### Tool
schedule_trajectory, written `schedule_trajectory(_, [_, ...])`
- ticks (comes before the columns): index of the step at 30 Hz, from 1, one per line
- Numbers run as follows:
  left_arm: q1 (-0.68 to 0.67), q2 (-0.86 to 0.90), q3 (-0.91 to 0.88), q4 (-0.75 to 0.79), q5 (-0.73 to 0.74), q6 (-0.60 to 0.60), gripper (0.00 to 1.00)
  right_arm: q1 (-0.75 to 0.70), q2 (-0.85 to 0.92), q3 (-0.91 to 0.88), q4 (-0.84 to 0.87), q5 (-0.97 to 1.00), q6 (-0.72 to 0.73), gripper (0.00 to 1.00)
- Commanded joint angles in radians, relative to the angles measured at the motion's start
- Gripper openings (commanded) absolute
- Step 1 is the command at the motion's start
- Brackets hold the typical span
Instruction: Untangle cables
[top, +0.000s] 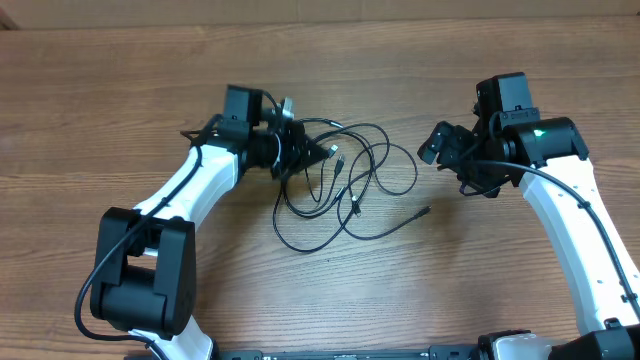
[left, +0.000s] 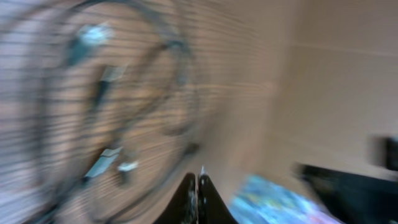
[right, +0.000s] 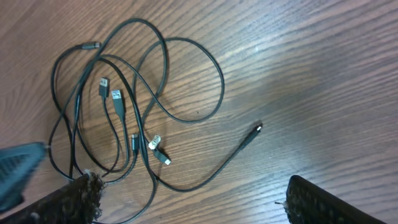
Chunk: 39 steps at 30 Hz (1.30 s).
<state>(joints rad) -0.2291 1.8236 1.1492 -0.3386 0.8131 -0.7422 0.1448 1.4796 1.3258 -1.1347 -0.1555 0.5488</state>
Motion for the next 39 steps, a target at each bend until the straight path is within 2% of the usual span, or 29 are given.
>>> schedule_trajectory(1, [-0.001, -0.013, 0.0, -0.082, -0.252, 0.208, 0.11, -0.001, 0.002, 0.005, 0.003, 0.01, -0.008, 0.93])
schedule_trajectory(7, [-0.002, -0.013, 0.025, -0.19, -0.347, 0.312, 0.3, -0.001, 0.003, -0.062, 0.049, 0.009, -0.007, 0.93])
schedule_trajectory(14, [-0.005, -0.014, 0.26, -0.452, -0.486, 0.465, 0.34, -0.001, 0.004, -0.138, 0.084, 0.009, -0.008, 0.93])
schedule_trajectory(17, [-0.007, -0.014, 0.345, -0.516, -0.509, 0.525, 0.37, -0.001, 0.004, -0.143, 0.089, 0.009, -0.008, 0.93])
schedule_trajectory(19, [-0.008, -0.013, 0.356, -0.521, -0.529, 0.597, 0.51, -0.001, 0.004, -0.143, 0.092, 0.008, -0.008, 0.93])
schedule_trajectory(21, [-0.007, -0.004, 0.342, -0.523, -0.599, 0.64, 0.59, -0.001, 0.004, -0.143, 0.093, 0.009, -0.008, 0.93])
schedule_trajectory(25, [0.003, 0.03, 0.29, -0.533, -0.611, 0.687, 0.56, -0.001, 0.004, -0.143, 0.096, 0.009, -0.008, 0.93])
schedule_trajectory(27, [0.004, 0.053, 0.271, -0.53, -0.564, 0.703, 0.48, -0.001, 0.004, -0.143, 0.102, 0.009, -0.008, 0.93])
schedule_trajectory(30, [-0.011, 0.072, 0.271, -0.509, -0.477, 0.747, 0.47, -0.001, 0.004, -0.143, 0.109, 0.009, -0.008, 0.93])
schedule_trajectory(34, [-0.047, 0.098, 0.271, -0.503, -0.507, 0.743, 0.47, -0.001, 0.004, -0.143, 0.108, 0.008, -0.008, 0.93])
schedule_trajectory(37, [-0.059, 0.141, 0.271, -0.507, -0.565, 0.688, 0.5, -0.001, 0.004, -0.143, 0.097, 0.006, -0.033, 0.94])
schedule_trajectory(39, [-0.058, 0.157, 0.271, -0.502, -0.566, 0.666, 0.46, -0.001, 0.004, -0.143, 0.093, 0.005, -0.042, 0.94])
